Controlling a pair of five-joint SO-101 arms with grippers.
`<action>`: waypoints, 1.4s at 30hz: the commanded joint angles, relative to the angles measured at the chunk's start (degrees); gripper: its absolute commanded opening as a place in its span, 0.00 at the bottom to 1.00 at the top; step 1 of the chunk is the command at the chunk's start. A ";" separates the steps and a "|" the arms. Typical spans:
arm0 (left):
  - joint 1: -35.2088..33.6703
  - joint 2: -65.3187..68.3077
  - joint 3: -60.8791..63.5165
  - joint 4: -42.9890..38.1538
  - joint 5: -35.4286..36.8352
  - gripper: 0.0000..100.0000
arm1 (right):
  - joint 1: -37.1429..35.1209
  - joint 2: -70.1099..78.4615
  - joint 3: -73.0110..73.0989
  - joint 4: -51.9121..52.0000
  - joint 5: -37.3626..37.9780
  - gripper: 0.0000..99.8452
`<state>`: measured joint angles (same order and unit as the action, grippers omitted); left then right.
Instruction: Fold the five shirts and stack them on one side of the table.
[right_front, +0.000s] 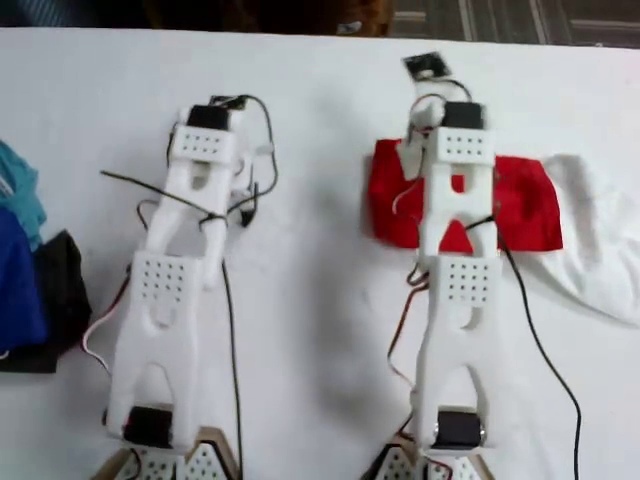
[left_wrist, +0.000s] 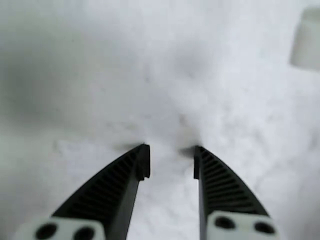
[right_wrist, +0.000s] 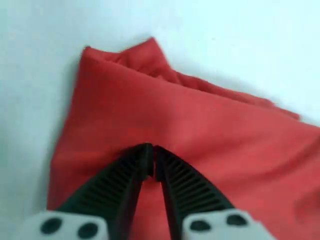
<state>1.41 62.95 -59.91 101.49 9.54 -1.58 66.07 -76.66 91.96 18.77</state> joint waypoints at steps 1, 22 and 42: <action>2.81 0.26 -0.48 0.44 0.00 0.20 | -3.21 -0.04 -0.35 -1.19 -0.53 0.02; 2.37 0.35 -0.40 0.44 -0.09 0.20 | -13.32 0.31 -0.44 -4.88 -0.26 0.02; 2.02 0.35 -0.40 0.26 -0.09 0.20 | 4.62 -1.36 -9.41 -3.47 -0.53 0.02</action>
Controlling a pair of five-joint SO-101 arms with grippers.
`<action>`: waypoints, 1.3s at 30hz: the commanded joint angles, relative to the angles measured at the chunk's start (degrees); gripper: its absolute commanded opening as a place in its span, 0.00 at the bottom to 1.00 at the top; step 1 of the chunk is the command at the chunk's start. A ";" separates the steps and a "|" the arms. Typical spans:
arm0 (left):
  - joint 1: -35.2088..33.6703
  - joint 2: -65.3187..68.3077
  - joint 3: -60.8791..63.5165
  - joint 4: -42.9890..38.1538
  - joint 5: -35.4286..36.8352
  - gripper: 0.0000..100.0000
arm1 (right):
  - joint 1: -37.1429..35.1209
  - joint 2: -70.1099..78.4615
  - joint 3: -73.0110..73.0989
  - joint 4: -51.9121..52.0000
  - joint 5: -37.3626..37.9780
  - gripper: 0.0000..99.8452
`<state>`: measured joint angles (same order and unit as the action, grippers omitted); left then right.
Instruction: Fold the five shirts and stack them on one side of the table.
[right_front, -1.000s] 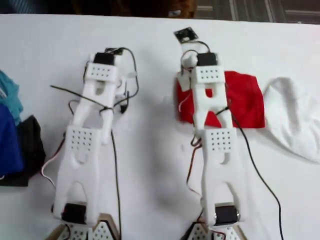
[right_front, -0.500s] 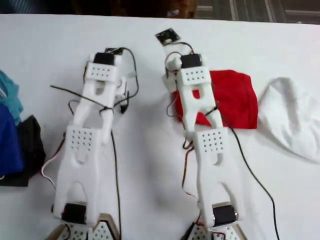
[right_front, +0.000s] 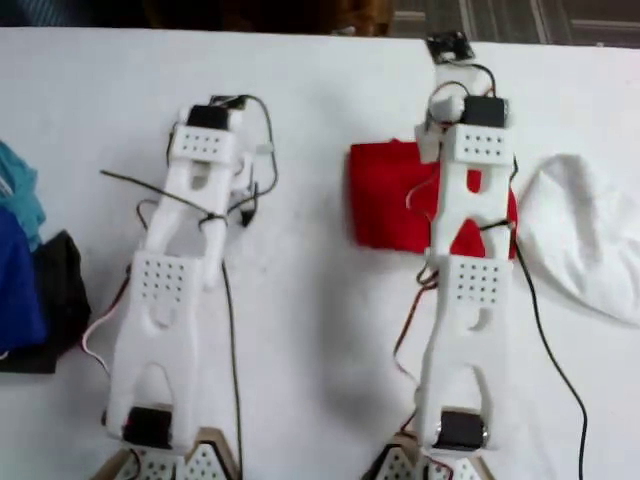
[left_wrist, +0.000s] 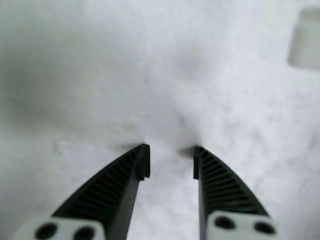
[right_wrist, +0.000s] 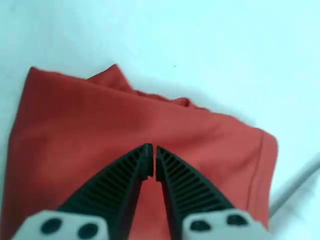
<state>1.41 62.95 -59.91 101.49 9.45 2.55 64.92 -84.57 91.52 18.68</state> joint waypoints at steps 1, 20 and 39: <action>2.02 0.35 -0.40 0.26 0.00 0.20 | 0.13 0.92 -1.49 -4.18 -0.44 0.02; 1.85 0.62 -0.48 0.44 -0.09 0.20 | -10.59 9.71 -1.49 -14.20 -0.44 0.02; 1.85 0.62 -0.48 0.44 0.09 0.20 | -8.84 -0.92 -5.89 -4.70 -0.09 0.02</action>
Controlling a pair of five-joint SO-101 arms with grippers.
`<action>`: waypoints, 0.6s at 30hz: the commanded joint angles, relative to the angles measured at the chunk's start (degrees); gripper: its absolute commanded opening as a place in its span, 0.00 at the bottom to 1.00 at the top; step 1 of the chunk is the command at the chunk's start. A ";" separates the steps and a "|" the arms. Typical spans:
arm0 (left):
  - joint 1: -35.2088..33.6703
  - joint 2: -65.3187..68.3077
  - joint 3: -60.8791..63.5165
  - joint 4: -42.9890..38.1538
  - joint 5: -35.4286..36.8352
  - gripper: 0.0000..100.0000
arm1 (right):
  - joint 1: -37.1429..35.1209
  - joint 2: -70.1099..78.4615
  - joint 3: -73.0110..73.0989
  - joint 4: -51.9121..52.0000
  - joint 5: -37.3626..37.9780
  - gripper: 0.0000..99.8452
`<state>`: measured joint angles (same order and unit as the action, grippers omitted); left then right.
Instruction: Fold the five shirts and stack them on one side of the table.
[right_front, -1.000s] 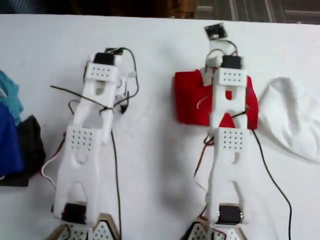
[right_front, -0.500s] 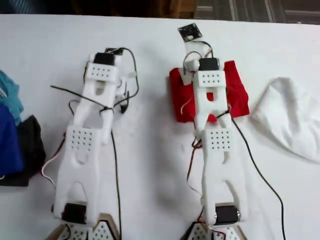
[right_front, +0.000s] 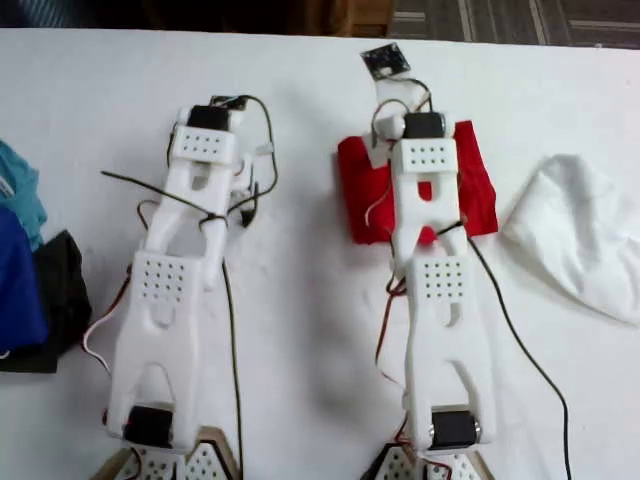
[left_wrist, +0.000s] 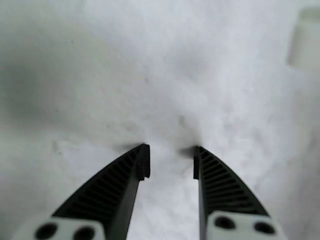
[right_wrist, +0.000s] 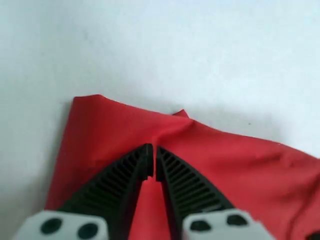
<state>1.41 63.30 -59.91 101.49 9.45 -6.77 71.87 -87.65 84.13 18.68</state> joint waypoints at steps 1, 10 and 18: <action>1.85 0.26 -0.48 0.44 0.09 0.20 | 0.13 -9.10 -2.73 3.74 -0.09 0.02; 1.85 0.26 -0.48 0.44 0.09 0.20 | -3.65 -6.64 -0.26 4.44 0.00 0.02; 1.76 0.26 -0.40 0.44 0.18 0.20 | -8.48 2.07 0.88 -2.42 3.52 0.02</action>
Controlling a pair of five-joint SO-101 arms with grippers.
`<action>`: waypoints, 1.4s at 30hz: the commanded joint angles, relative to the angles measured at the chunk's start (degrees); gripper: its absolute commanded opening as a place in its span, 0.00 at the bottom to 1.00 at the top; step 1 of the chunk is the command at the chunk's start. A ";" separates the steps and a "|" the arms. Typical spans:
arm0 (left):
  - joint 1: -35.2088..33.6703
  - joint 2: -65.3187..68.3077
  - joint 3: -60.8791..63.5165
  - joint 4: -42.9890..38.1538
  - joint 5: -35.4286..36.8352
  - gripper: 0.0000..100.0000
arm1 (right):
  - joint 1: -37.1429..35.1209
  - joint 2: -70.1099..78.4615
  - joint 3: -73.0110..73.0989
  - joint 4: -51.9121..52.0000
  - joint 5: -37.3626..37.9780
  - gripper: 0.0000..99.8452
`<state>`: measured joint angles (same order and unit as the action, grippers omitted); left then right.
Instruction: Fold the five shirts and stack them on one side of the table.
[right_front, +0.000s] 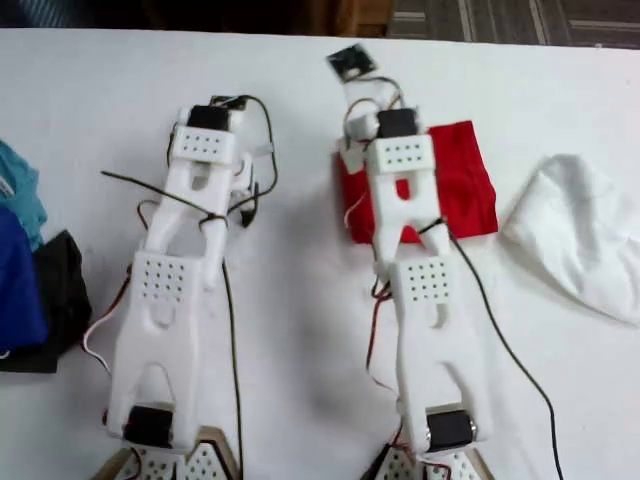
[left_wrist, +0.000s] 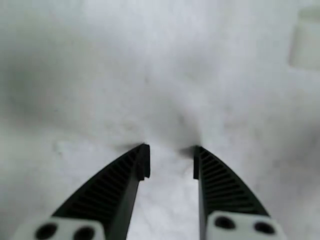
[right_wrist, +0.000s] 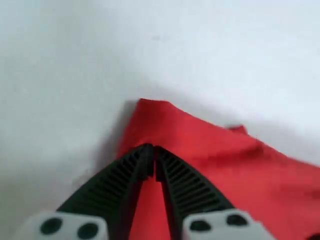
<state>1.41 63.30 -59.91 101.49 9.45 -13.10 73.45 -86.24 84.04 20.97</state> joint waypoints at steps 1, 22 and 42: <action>1.76 0.26 -0.40 0.53 0.18 0.20 | -2.68 1.01 -0.53 -2.95 1.23 0.02; 1.23 0.26 -0.40 0.53 0.26 0.20 | 5.58 -12.26 -2.64 7.34 6.95 0.02; 1.14 0.26 -0.40 0.53 2.64 0.20 | -4.44 -31.25 36.04 17.27 6.51 0.02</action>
<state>1.41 63.30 -59.91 101.49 11.38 -15.47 47.87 -56.70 100.40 27.38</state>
